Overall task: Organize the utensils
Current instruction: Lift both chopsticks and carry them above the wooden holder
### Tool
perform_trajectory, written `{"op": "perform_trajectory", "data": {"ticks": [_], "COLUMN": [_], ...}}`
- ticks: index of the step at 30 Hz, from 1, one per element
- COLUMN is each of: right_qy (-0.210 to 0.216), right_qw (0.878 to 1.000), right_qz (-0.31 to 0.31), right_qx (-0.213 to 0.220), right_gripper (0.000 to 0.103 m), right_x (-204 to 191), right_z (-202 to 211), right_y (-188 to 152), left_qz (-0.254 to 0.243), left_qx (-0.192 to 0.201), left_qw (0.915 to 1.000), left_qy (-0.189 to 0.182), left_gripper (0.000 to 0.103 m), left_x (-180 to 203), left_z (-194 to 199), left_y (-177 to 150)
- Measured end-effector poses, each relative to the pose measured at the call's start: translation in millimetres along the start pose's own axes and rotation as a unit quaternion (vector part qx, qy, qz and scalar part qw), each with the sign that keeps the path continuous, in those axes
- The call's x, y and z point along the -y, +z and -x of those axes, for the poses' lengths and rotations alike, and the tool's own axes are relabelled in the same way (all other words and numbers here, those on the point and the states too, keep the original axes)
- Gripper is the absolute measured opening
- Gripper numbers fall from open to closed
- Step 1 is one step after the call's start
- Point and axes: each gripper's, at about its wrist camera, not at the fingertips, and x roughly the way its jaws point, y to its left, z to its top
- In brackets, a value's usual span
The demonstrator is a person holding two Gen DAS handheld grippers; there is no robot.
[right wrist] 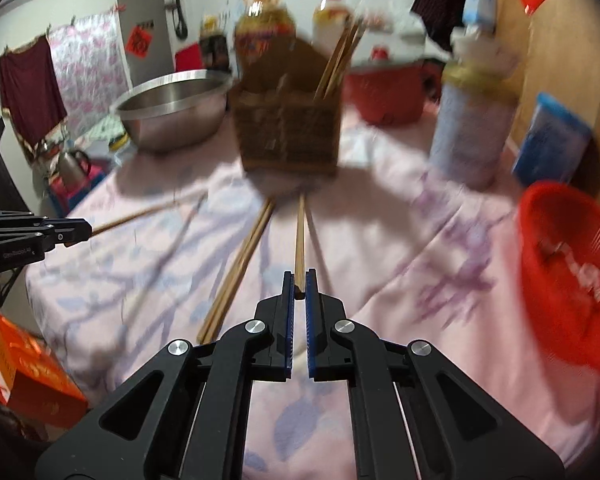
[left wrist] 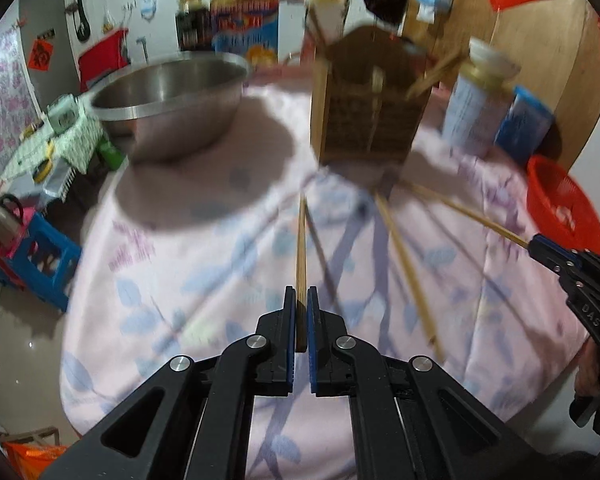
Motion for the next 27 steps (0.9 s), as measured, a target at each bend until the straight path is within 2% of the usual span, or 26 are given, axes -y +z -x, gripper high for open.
{"op": "perform_trajectory", "data": {"ticks": [6,11,15,16,17,18,19,22,27], "right_qy": [0.038,0.085,0.093,0.092,0.090,0.087,0.082,0.066,0.040], "right_qw": [0.998,0.992,0.990,0.990,0.991,0.991,0.991,0.994,0.996], "right_qz": [0.035,0.059,0.066,0.064,0.059,0.056,0.053,0.026,0.001], "right_qx": [0.045,0.074,0.082,0.083,0.085,0.087,0.088,0.086,0.080], "right_gripper": [0.006,0.006,0.006,0.006,0.006,0.006,0.006,0.006,0.006], "right_x": [16.5,33.9,40.8,41.9,43.9,44.9,45.7,48.8,42.5], "right_z": [12.8,22.7,25.8,27.5,28.9,30.4,31.8,33.6,35.5], "right_y": [50.3,82.7,94.9,94.8,94.1,92.5,90.7,86.1,79.0], "left_qz": [0.026,0.048,0.043,0.036,0.030,0.023,0.019,0.003,0.014], "left_qx": [0.049,0.062,0.069,0.061,0.055,0.046,0.043,0.010,-0.053], "left_qw": [0.9983,0.9961,0.9954,0.9962,0.9969,0.9976,0.9977,0.9990,0.9977], "left_qy": [0.020,0.041,0.051,0.050,0.048,0.047,0.049,0.043,0.040], "left_gripper": [0.006,0.006,0.006,0.006,0.015,0.025,0.045,0.048,0.047], "left_x": [17.3,31.8,44.1,45.6,45.8,44.5,42.3,26.8,-7.7], "left_z": [37.5,52.1,54.3,50.8,47.2,40.2,35.1,6.0,-38.9], "left_y": [43.0,68.4,80.2,78.7,75.8,68.4,61.1,24.3,-33.1]}}
